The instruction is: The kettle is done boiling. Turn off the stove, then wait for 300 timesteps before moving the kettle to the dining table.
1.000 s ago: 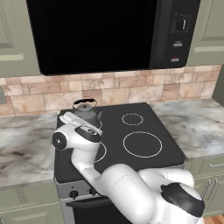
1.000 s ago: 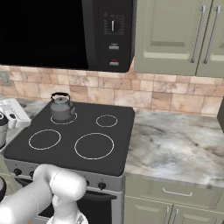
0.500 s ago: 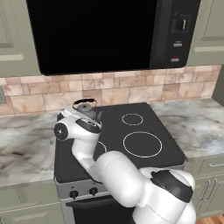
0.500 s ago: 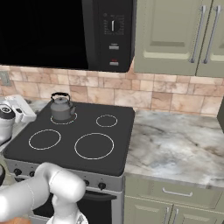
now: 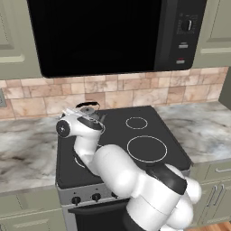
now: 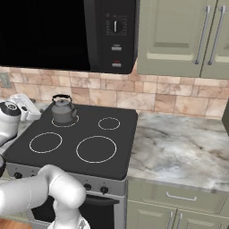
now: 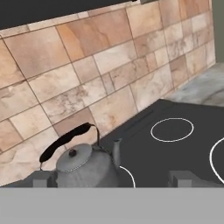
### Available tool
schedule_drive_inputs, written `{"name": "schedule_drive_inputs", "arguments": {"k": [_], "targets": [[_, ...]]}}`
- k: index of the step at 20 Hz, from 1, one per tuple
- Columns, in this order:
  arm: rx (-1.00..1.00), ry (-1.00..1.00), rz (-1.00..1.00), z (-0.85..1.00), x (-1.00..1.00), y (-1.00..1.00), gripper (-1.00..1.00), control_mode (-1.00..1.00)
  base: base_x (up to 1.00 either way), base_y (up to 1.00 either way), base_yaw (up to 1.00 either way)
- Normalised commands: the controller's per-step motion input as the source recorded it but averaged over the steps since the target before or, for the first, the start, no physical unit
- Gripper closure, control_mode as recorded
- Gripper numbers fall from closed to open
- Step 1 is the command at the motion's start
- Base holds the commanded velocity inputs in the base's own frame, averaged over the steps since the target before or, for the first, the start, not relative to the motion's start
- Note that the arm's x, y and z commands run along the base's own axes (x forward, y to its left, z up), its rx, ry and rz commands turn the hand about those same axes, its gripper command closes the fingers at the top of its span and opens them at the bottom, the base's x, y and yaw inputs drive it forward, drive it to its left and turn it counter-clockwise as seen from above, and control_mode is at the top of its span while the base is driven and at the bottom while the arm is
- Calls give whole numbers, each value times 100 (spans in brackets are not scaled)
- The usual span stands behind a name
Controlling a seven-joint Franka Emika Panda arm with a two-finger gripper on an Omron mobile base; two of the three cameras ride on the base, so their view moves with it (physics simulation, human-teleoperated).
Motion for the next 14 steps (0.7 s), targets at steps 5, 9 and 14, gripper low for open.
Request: {"name": "schedule_drive_inputs", "arguments": {"k": [5,9,14], "targets": [[0,2,-1,0,31,8,-100,-100,0,0,0],[0,3,-3,0,30,9,-100,-100,0,0,0],[0,3,-3,1,27,7,-100,-100,0,0,0]]}}
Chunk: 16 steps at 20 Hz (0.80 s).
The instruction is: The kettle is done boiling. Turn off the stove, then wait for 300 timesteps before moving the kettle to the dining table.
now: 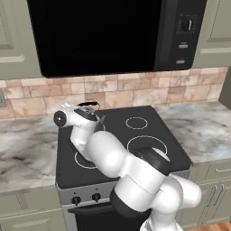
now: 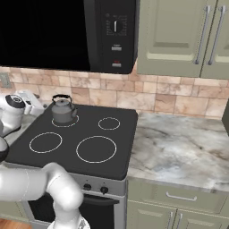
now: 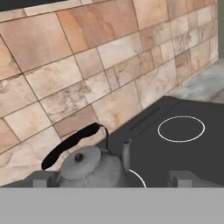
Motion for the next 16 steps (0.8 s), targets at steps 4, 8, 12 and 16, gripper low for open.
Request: {"name": "schedule_drive_inputs", "arguments": {"k": [4,8,12,16], "targets": [[0,3,-4,0,32,9,-100,-100,0,0,0],[0,2,-5,0,28,11,-100,-100,0,0,0],[0,0,-6,0,26,11,-100,-100,0,0,0],[0,0,-6,0,24,16,-100,-100,0,0,0]]}}
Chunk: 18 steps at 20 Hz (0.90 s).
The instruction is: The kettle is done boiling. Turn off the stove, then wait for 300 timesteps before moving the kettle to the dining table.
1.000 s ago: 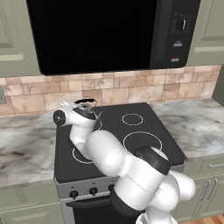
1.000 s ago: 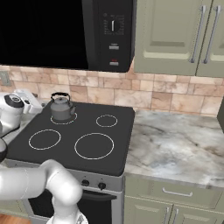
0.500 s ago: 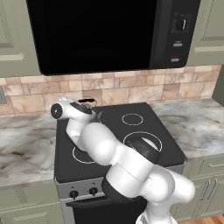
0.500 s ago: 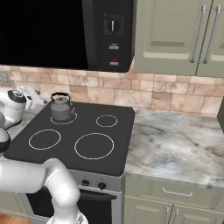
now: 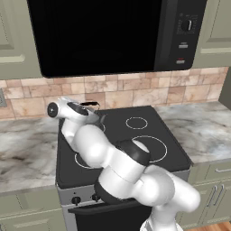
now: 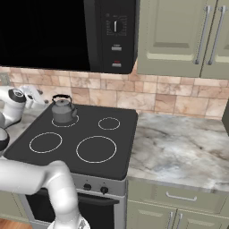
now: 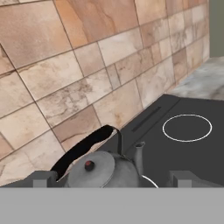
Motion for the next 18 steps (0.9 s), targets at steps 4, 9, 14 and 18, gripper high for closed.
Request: {"name": "schedule_drive_inputs", "arguments": {"k": [4,9,14,18], "targets": [[0,1,-5,-1,20,6,-100,-100,0,0,0],[0,3,-2,-1,20,0,-100,-100,0,0,0],[0,3,0,-6,7,-4,-100,-100,0,0,0],[0,0,0,-16,11,-2,-100,-100,0,0,0]]}}
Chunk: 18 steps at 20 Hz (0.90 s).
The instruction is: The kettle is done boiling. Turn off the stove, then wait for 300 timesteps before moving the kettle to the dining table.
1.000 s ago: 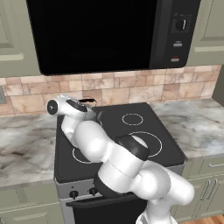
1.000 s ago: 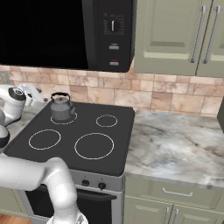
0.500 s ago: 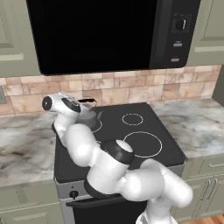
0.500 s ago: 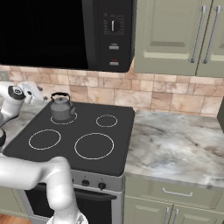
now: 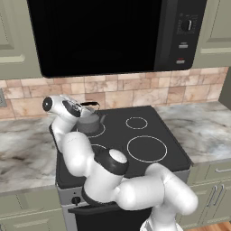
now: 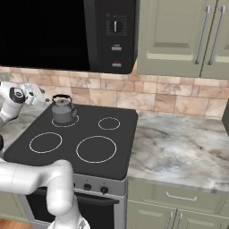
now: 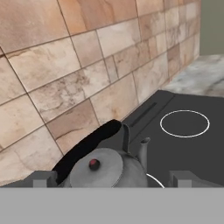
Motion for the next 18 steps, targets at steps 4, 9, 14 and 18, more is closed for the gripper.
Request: {"name": "schedule_drive_inputs", "arguments": {"k": [4,9,14,18], "targets": [[0,0,0,-10,9,0,-100,-100,0,0,0],[0,0,0,0,10,0,-100,-100,0,0,0],[0,0,-2,0,24,0,-100,-100,0,0,0],[0,2,-2,0,23,0,-100,-100,0,0,0]]}}
